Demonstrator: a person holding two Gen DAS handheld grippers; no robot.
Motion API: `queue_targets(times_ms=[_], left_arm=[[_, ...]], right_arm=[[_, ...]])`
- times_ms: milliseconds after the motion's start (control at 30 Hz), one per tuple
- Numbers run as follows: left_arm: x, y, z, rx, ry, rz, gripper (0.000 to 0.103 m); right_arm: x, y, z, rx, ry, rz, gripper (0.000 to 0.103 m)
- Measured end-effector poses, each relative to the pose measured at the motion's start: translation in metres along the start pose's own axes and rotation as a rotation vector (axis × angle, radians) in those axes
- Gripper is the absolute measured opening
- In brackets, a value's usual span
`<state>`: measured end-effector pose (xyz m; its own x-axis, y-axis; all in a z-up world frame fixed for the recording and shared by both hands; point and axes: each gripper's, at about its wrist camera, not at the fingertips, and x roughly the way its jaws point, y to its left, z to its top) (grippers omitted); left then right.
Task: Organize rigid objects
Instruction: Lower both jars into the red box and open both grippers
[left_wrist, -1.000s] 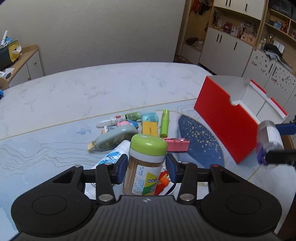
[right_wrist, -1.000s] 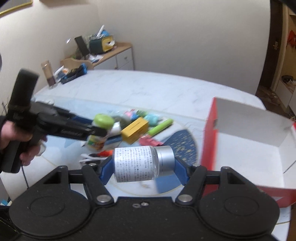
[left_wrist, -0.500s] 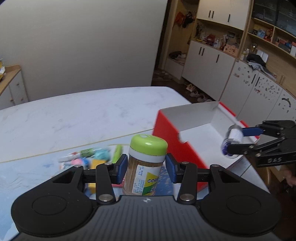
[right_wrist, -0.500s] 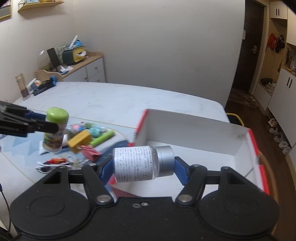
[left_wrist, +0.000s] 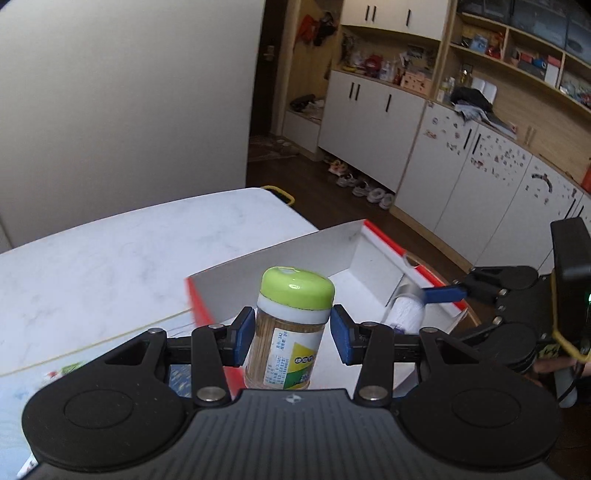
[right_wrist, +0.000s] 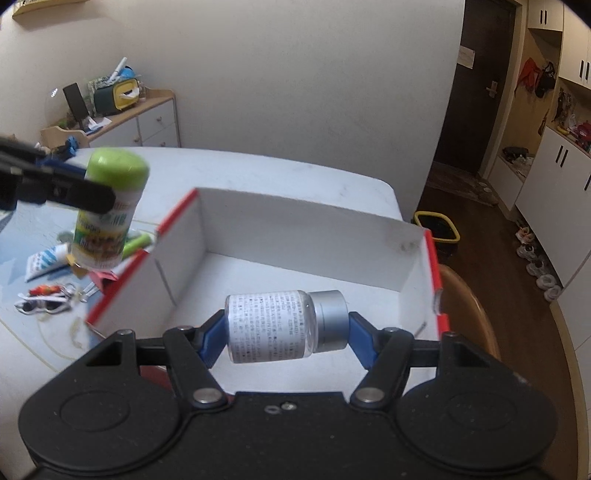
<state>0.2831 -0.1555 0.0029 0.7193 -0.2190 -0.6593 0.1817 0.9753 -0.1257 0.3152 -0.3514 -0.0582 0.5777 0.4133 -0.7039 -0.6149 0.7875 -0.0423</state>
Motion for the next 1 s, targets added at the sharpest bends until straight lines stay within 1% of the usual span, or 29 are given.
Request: queue_targets(times_ms=[100,233,367,500,633,733,1000], left_arm=[[0.021,-0.014,0.007,0.015,0.027,-0.012,0.043],[0.053,-0.030,0.013,0.033,0.066,-0.009,0.043],[0.085,-0.039,0.016,0.031,0.106,-0.013,0.043],[0.114,-0.048,0.016,0.055,0.140,-0.016,0.043],[0.142,-0.051,0.017,0.062,0.180,-0.012,0.043],[0.160,-0.053,0.018,0.071,0.205,-0.005,0.043],[0.195,-0.052,0.022,0.079,0.260,-0.010,0.043]], right_arm=[[0.006,-0.011,-0.004,-0.005,0.015,0.001,0.067],[0.014,-0.016,-0.008,-0.026,0.033,0.011,0.067],[0.024,-0.019,-0.012,-0.038,0.054,0.017,0.067],[0.033,-0.022,-0.015,-0.049,0.075,0.018,0.067],[0.040,-0.026,-0.017,-0.032,0.100,0.025,0.067],[0.045,-0.025,-0.017,-0.045,0.111,0.022,0.067],[0.058,-0.027,-0.007,-0.034,0.184,0.056,0.067]])
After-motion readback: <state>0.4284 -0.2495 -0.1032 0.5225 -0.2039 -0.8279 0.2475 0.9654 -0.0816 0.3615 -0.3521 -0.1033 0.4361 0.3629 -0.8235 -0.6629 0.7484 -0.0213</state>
